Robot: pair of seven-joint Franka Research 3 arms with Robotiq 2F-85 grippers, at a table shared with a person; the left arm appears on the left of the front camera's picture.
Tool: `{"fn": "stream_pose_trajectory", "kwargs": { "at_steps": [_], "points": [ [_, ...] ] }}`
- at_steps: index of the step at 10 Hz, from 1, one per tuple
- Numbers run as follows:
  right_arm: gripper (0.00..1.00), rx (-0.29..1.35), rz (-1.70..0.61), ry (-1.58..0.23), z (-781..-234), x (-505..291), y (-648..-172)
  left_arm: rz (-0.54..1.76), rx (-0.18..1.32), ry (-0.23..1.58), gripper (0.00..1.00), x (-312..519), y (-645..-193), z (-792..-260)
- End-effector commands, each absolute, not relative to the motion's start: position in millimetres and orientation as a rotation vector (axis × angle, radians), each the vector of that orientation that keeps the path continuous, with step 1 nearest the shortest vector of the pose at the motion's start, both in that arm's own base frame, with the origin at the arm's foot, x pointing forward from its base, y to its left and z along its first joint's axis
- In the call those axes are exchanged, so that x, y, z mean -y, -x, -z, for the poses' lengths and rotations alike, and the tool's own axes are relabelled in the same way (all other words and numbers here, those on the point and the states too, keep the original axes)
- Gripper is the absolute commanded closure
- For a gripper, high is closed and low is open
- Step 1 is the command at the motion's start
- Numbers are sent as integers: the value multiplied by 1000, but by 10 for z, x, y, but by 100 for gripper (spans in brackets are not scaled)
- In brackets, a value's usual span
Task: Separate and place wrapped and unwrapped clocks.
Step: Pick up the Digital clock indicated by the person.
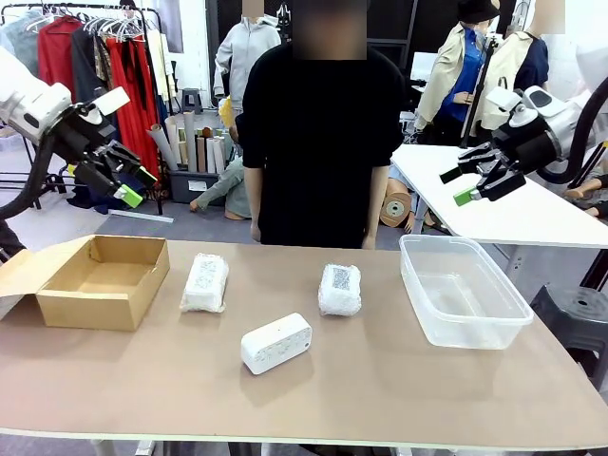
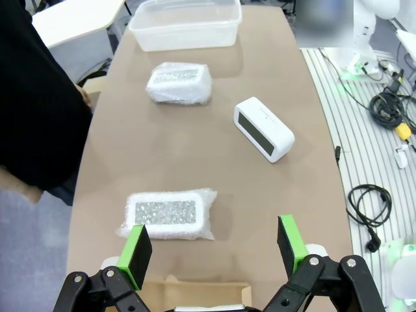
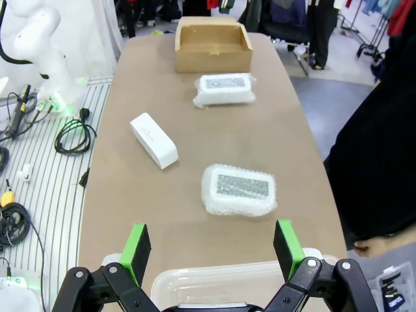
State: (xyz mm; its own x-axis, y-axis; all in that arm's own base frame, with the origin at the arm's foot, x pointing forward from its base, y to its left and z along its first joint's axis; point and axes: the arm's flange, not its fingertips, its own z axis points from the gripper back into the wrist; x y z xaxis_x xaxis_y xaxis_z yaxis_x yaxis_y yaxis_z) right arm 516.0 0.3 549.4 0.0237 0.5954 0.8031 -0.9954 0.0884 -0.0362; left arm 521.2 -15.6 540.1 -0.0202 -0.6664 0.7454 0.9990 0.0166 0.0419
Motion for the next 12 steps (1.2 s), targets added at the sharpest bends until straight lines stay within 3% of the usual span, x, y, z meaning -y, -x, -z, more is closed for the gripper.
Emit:
{"fn": "stream_pose_trajectory", "kwargs": {
  "at_steps": [1,12],
  "points": [
    [0,778,-1384,-663,-5498,-13,-5160,1467,701,615,0,154,-5221,-5409],
    [0,778,-1384,-663,-5498,-13,-5160,1467,701,615,0,154,-5221,-5409]
  ]
}}
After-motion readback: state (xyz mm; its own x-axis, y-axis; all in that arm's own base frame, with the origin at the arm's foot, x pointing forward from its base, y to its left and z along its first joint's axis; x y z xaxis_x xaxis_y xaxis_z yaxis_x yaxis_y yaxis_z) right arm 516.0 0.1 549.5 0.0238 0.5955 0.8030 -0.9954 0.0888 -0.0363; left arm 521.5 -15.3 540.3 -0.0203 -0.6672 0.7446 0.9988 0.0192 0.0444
